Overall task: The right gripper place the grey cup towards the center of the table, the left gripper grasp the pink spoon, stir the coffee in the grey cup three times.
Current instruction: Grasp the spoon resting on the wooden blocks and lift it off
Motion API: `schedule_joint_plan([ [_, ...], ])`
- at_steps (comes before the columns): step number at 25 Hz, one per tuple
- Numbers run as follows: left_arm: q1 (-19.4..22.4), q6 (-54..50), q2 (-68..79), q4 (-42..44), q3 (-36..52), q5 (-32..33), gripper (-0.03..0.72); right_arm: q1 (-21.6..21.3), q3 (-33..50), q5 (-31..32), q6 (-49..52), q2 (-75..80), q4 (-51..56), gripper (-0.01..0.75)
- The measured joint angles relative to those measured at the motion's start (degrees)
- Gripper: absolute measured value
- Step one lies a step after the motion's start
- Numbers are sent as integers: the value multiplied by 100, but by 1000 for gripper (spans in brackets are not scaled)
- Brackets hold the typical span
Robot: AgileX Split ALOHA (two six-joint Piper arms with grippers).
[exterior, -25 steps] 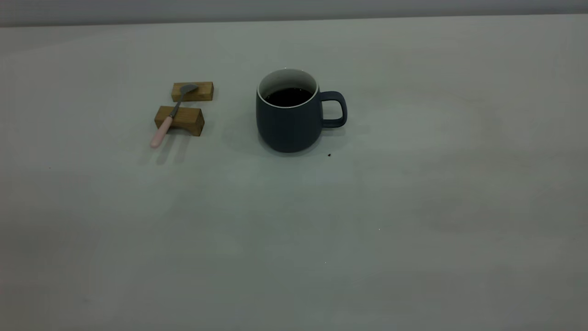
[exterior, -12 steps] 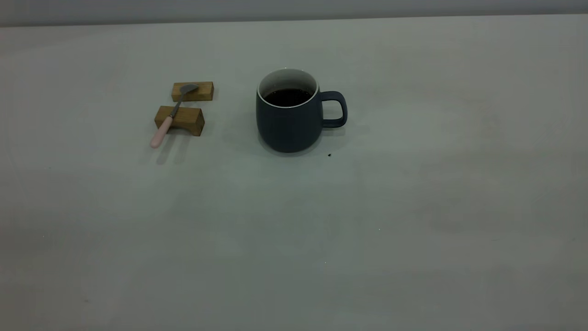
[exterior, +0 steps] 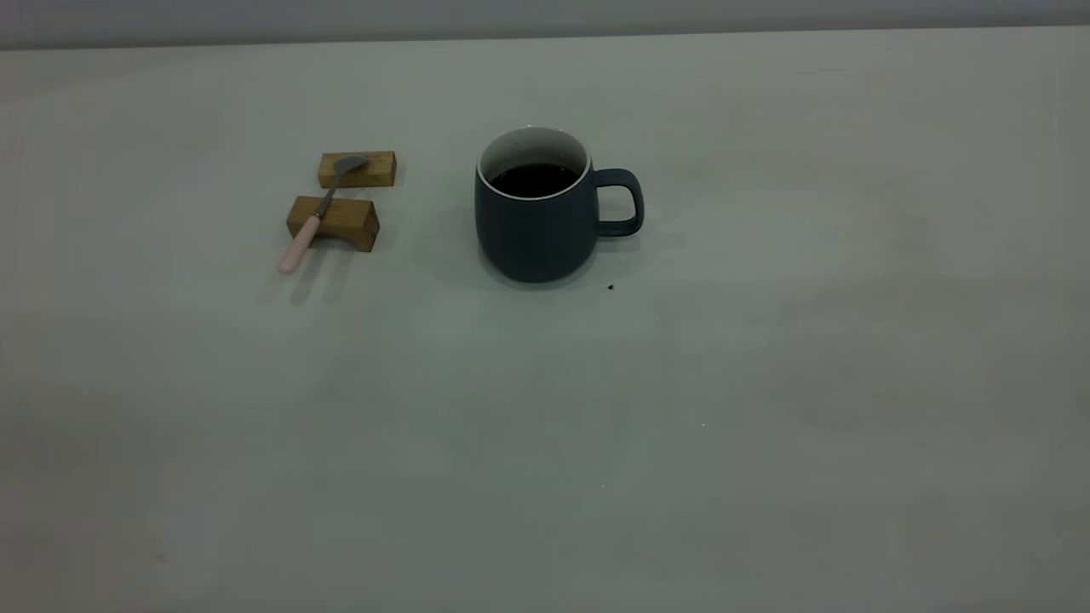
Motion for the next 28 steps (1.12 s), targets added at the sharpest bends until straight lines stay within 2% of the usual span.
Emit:
schedule_joint_plan([
  [14, 0, -234, 219, 0, -77, -104, 508, 0, 0, 2, 0, 0, 0, 438],
  [17, 0, -546, 1010, 0, -269, -460, 524, 0, 0, 2, 0, 0, 0, 438],
  [23, 0, -316, 3532, 0, -905, -1022, 588, 0, 0, 2, 0, 0, 0, 438],
  [28, 0, -263, 5727, -17, -1485, -1483, 591, 0, 0, 2, 0, 0, 0, 438],
])
